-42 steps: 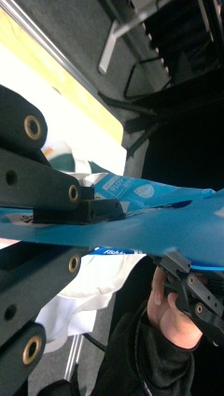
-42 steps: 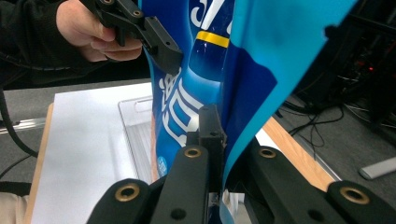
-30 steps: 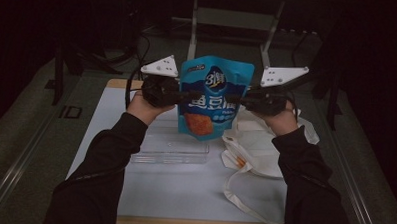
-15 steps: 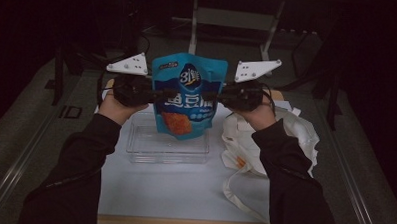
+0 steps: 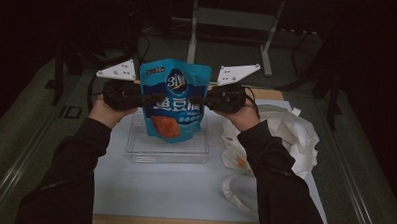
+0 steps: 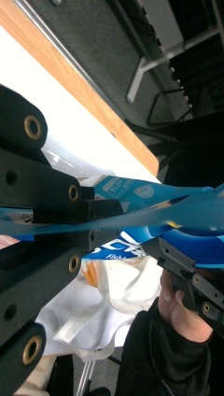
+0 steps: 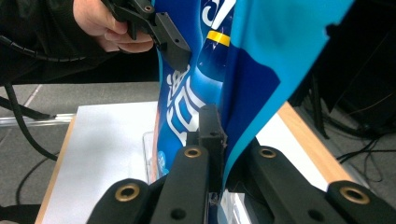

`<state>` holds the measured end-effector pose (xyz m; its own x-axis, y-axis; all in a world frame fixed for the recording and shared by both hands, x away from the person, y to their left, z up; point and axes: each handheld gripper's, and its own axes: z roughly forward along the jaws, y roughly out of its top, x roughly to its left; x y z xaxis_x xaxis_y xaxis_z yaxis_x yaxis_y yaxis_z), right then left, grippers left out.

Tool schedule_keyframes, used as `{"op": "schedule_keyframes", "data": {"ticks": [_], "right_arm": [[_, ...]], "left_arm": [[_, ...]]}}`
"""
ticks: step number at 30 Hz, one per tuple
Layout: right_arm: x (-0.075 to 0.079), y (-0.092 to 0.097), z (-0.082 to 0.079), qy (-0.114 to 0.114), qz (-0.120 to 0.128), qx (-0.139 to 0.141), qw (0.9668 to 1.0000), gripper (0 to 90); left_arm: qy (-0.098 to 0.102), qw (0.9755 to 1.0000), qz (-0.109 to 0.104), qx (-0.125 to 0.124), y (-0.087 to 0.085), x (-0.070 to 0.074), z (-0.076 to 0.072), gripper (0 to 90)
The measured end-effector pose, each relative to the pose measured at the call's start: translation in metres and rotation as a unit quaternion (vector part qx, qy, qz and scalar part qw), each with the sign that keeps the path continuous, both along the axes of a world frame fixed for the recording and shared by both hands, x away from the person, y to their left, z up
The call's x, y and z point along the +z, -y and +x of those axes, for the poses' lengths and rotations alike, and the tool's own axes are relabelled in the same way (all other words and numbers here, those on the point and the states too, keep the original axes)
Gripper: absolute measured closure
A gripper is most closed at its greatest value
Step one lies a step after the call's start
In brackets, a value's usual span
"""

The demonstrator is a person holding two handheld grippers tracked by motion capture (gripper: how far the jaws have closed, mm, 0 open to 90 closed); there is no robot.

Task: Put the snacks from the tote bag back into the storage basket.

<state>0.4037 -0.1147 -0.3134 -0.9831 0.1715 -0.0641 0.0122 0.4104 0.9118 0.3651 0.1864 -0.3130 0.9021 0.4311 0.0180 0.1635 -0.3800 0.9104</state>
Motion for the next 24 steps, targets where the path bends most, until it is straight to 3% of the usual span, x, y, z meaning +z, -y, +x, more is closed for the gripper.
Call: {"op": "schedule_keyframes", "data": {"ticks": [13, 24], "right_arm": [[-0.040, -0.008, 0.006, -0.021, -0.003, -0.004, 0.9998, 89.0], [-0.062, -0.013, 0.004, -0.041, -0.006, 0.001, 0.9992, 89.0]], "left_arm": [[-0.028, 0.9996, -0.002, -0.002, -0.008, -0.039, 0.009, 90.0], [-0.052, 0.9985, -0.011, -0.010, -0.016, -0.061, 0.009, 90.0]]}}
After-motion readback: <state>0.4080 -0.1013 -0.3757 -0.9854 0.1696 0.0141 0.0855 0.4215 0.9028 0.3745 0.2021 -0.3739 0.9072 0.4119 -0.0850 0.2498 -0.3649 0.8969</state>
